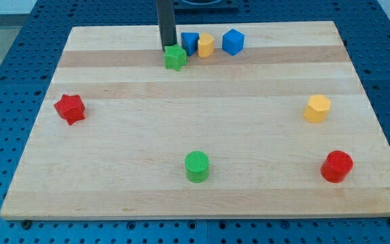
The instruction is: Push green star to the left side of the blue triangle
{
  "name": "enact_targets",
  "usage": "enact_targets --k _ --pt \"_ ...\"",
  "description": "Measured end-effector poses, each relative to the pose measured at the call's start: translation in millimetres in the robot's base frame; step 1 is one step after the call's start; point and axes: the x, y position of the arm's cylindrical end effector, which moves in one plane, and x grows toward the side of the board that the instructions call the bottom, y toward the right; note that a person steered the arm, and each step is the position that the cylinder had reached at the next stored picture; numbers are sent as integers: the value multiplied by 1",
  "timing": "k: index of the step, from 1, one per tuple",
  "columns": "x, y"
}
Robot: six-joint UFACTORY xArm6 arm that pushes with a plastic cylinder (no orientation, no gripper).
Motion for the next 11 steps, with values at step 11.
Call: enact_targets --k 11 --pt "57 53"
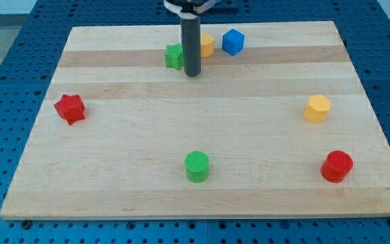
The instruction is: Push green star to the left side of the blue triangle
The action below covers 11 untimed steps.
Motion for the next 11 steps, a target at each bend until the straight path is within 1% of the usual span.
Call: enact_targets --k 1,2,3,4,5,6,9,10,11 --pt "-19 -6" --pt "-17 -5" --pt "18 1" --pt "36 -41" --pt "34 -50" --pt "8 -50" --pt "-22 -48" --pt "-40 -64" --pt "-40 -64"
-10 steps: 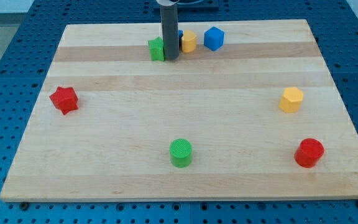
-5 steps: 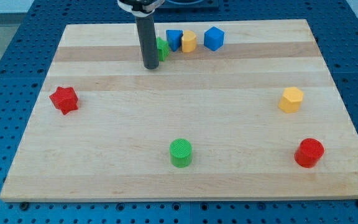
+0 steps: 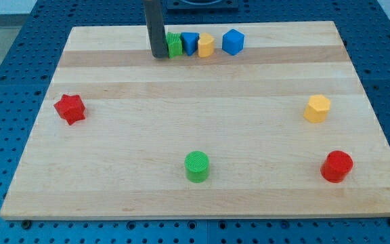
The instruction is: Push green star to the left side of the blue triangle
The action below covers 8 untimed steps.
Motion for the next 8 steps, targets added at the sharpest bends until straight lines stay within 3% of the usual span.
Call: enact_targets --k 1,2,3,4,5,6,7,8 --pt "0 0" --pt "28 0" --pt "109 0" --pt "118 0" --pt "119 40" --pt "119 145" --pt "106 178" --pt "56 193"
